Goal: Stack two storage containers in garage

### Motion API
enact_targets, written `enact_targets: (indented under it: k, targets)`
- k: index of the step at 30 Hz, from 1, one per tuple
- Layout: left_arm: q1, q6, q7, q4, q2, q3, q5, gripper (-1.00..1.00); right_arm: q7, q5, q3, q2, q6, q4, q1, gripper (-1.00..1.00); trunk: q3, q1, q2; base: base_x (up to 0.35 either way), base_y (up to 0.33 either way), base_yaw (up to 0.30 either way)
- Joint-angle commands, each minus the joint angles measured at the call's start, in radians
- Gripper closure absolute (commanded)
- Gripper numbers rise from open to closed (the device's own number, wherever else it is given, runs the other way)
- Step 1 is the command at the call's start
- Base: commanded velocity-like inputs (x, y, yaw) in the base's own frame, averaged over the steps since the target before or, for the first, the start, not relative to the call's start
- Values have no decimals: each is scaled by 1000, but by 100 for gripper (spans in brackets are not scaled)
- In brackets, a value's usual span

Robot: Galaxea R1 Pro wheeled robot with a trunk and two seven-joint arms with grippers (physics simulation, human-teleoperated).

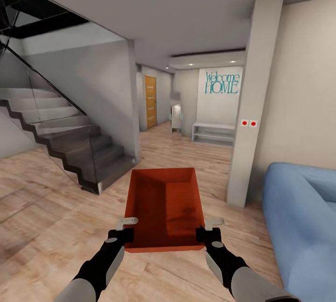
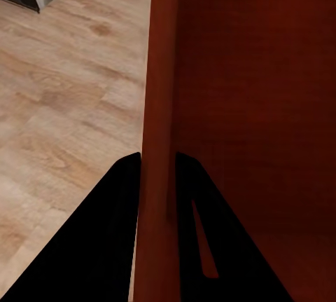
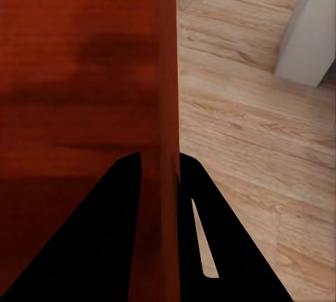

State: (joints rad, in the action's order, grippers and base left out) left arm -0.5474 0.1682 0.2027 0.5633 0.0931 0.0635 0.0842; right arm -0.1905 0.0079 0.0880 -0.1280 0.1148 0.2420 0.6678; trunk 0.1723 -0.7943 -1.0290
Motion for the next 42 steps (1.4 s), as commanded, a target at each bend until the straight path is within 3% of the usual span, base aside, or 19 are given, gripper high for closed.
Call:
enact_targets:
  k: [1, 17, 42]
  targets:
    - [0, -26, 12, 4, 0, -2, -12, 100, -83, -26, -39, -1, 3, -3, 1, 100, 1, -1, -1, 322, 0, 0]
    - [0, -26, 12, 4, -1, -2, -12, 100, -83, -27, -39, -1, 0, -4, 1, 100, 1, -1, -1, 323, 0, -126]
    - [0, -26, 12, 4, -1, -2, -12, 100, -84, -28, -39, -1, 2, -4, 1, 100, 1, -1, -1, 323, 0, -3]
